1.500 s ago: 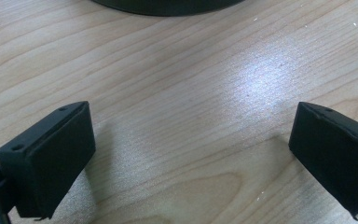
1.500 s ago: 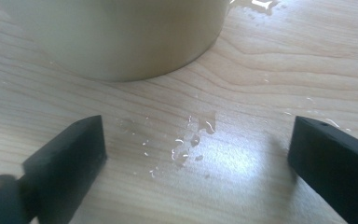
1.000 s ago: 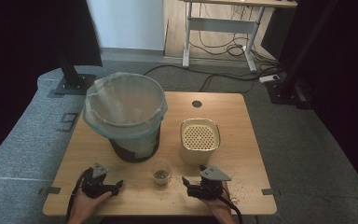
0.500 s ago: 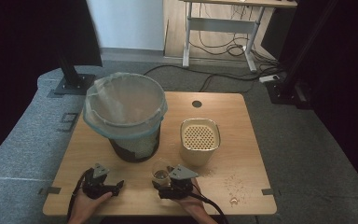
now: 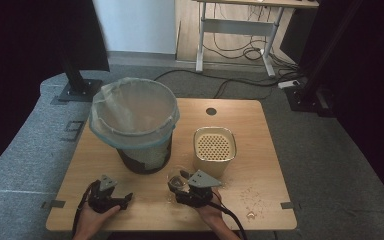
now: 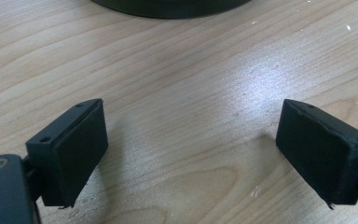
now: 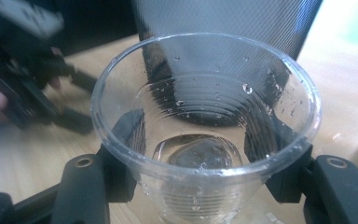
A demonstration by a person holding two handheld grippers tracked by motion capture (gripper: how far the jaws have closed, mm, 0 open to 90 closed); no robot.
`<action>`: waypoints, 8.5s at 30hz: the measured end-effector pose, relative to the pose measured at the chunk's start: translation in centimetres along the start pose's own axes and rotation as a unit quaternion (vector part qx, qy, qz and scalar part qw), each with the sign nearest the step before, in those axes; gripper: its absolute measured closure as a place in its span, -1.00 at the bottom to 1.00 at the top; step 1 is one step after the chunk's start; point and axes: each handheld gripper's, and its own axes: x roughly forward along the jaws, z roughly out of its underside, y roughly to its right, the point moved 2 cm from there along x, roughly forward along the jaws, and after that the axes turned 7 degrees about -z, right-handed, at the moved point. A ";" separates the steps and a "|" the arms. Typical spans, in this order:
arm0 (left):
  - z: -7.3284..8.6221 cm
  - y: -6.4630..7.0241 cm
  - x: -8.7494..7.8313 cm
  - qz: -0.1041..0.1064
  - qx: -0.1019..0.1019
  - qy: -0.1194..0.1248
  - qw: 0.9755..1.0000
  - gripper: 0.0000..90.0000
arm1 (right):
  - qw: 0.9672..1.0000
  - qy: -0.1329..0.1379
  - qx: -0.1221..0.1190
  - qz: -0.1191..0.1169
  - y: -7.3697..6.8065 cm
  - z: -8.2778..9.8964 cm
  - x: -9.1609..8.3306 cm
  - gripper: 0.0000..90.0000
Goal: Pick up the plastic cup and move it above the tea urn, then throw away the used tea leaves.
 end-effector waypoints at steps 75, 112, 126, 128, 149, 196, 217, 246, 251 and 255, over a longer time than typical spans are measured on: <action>-0.1 0.1 0.2 -0.005 -0.003 -0.004 1.000 -0.84 | 0.955 -0.075 -0.130 0.257 14.1 -10.5 -9.2 -0.10; -0.1 0.2 0.2 -0.005 -0.004 -0.003 1.000 -0.84 | 0.806 -0.275 -0.410 0.326 13.1 -8.9 -4.5 -0.06; -0.2 0.2 0.2 -0.005 -0.005 -0.003 1.000 -0.84 | 0.775 -0.298 -0.451 0.328 13.1 -9.0 -3.7 -0.03; -0.2 0.2 0.2 -0.005 -0.005 -0.003 1.000 -0.84 | 0.769 -0.301 -0.456 0.331 13.1 -8.9 -3.8 -0.03; -0.2 0.2 0.2 -0.005 -0.004 -0.003 1.000 -0.84 | 0.685 -0.339 -0.549 0.339 13.0 -9.5 -3.3 0.00; -0.2 0.2 0.2 -0.005 -0.004 -0.003 1.000 -0.84 | 0.412 -0.425 -0.749 0.297 12.4 -8.1 -0.5 0.02; -0.1 0.2 0.2 -0.005 -0.004 -0.003 1.000 -0.84 | 0.326 -0.443 -0.784 0.288 11.9 -8.4 0.2 0.03; -0.2 0.2 0.2 -0.005 -0.003 -0.004 1.000 -0.85 | 0.375 -0.414 -0.758 0.337 11.3 -9.5 -0.1 0.06; -0.2 0.2 0.2 -0.005 -0.003 -0.004 1.000 -0.85 | 0.451 -0.393 -0.723 0.346 11.2 -9.6 -0.5 0.06; -0.2 0.2 0.2 -0.005 -0.003 -0.004 1.000 -0.85 | 0.515 -0.374 -0.694 0.337 11.2 -10.0 -0.6 0.06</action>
